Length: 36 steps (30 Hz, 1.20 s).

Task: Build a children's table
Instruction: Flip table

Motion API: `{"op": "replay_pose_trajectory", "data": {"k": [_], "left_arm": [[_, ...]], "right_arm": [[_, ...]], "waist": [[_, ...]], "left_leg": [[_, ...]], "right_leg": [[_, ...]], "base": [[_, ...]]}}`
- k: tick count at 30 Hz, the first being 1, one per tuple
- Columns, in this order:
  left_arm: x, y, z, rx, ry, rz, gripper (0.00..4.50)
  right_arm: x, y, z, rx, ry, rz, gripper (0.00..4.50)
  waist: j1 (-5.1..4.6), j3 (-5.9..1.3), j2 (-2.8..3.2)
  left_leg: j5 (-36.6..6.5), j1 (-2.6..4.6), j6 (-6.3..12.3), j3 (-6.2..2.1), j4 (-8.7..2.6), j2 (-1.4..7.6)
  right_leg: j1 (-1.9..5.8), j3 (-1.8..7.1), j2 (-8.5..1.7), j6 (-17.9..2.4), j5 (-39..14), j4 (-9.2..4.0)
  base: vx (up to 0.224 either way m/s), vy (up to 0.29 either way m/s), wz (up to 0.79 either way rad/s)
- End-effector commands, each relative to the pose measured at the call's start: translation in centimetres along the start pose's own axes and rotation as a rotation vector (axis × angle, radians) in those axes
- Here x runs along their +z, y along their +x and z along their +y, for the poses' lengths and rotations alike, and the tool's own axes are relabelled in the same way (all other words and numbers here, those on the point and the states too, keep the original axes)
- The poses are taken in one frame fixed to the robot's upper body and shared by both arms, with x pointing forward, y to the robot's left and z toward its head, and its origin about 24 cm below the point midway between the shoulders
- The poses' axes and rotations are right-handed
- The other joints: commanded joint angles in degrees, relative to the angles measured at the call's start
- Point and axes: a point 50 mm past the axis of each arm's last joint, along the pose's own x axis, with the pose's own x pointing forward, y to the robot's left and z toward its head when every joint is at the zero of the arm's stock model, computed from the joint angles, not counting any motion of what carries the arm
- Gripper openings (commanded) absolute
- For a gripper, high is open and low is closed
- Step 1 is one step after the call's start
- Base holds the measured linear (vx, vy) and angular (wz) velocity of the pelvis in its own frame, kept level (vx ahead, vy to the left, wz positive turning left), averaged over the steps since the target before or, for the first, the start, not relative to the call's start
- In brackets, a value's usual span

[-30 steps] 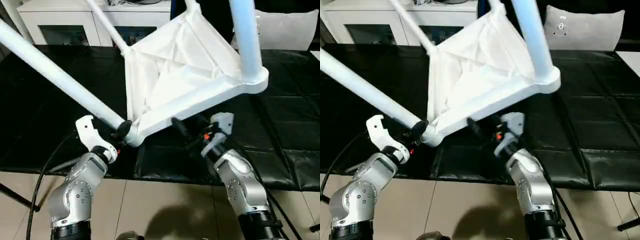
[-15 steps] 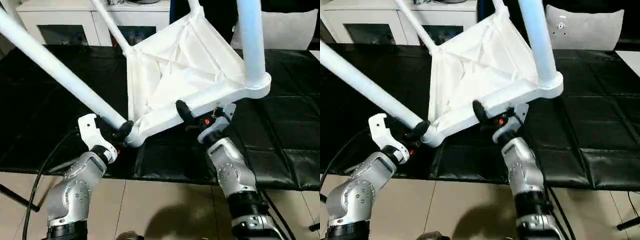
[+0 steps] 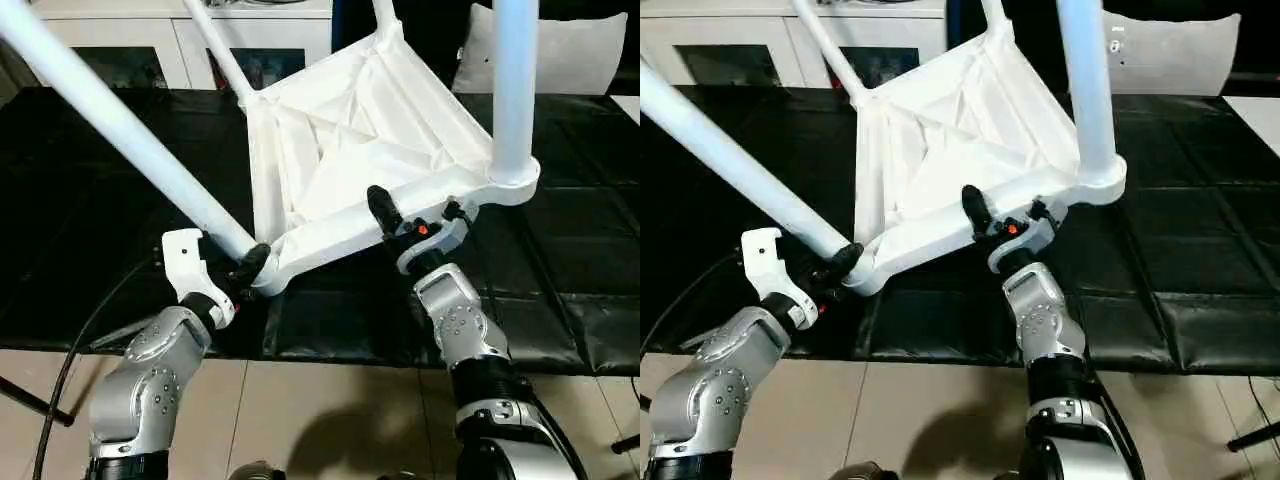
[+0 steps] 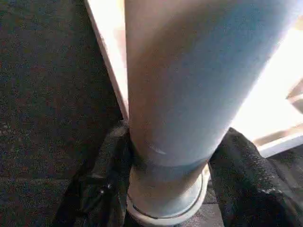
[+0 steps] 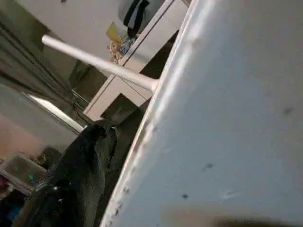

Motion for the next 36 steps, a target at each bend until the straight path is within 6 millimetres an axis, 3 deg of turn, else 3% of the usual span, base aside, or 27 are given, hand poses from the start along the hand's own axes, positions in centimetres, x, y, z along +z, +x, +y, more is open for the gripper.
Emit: {"op": "replay_pose_trajectory", "data": {"k": [1, 4, 13, 24, 25, 34, 35, 36], "left_arm": [[-3.4, 0.2, -0.8, -0.058, 0.012, 0.165, 2.03], [-3.6, 0.2, -0.7, -0.057, 0.047, 0.179, 2.03], [-3.8, 0.2, -0.7, -0.064, 0.083, 0.186, 2.02], [-3.6, 0.2, -0.2, -0.029, 0.145, 0.169, 2.02], [-3.6, 0.2, -0.1, -0.025, 0.148, 0.164, 2.58], [-3.7, -1.5, 0.6, -0.058, 0.208, 0.155, 2.72], [-3.7, -1.8, 0.8, -0.057, 0.210, 0.145, 2.97], [-3.6, -2.0, 0.9, -0.058, 0.210, 0.138, 3.18]], "right_arm": [[1.7, 2.5, 4.3, 0.215, 0.029, -0.052, 3.38], [1.8, 2.8, 4.5, 0.237, 0.061, -0.038, 3.11], [1.9, 2.9, 4.5, 0.244, 0.052, -0.028, 2.46], [1.8, 2.9, 4.5, 0.241, -0.004, -0.014, 2.31], [1.8, 2.9, 4.5, 0.239, -0.008, -0.015, 2.30], [2.9, 2.3, 3.6, 0.177, -0.092, -0.062, 2.26], [3.3, 2.3, 3.6, 0.171, -0.093, -0.077, 2.26], [3.5, 2.2, 3.6, 0.167, -0.093, -0.089, 2.25]], "waist": [[0.02, -4.03, -1.45], [0.01, -4.10, -1.10], [0.14, -4.22, -1.33], [0.33, -4.45, -1.39], [0.36, -4.45, -1.38], [0.02, -4.22, -1.50], [0.17, -4.36, -1.33], [0.12, -4.15, -1.35]], "left_leg": [[2.1, 0.70, 8.25, -1.27, -3.82, 4.22], [2.5, 0.79, 7.89, -1.25, -3.71, 4.19], [3.9, 0.59, 8.42, -1.13, -3.42, 4.08], [5.7, 0.49, 9.49, -1.04, -2.97, 3.99], [5.6, 0.49, 9.44, -1.05, -2.95, 3.99], [3.7, 0.27, 8.28, -1.06, -3.08, 3.93], [3.4, 0.61, 7.95, -1.00, -3.12, 4.18], [3.2, 0.51, 7.83, -0.98, -3.17, 4.14]], "right_leg": [[2.96, 2.82, -4.30, -14.7, -2.9, -2.77], [2.92, 2.81, -4.26, -14.6, -2.6, -2.63], [2.94, 2.71, -4.31, -15.5, -1.0, -2.26], [2.84, 2.71, -4.26, -15.7, 0.7, -1.90], [2.83, 2.72, -4.29, -15.7, 0.6, -1.89], [2.84, 2.73, -4.19, -14.3, -2.5, -1.93], [2.76, 2.77, -4.28, -14.5, -2.4, -2.08], [2.65, 2.75, -4.10, -14.7, -2.2, -2.04]], "base": [[0.000, 0.000, 0.00], [0.000, 0.000, 0.00], [0.000, 0.000, 0.00], [0.000, 0.000, 0.00], [0.000, 0.000, 0.00], [0.000, 0.000, 0.00], [0.000, 0.000, 0.00], [0.000, 0.000, 0.00]]}}
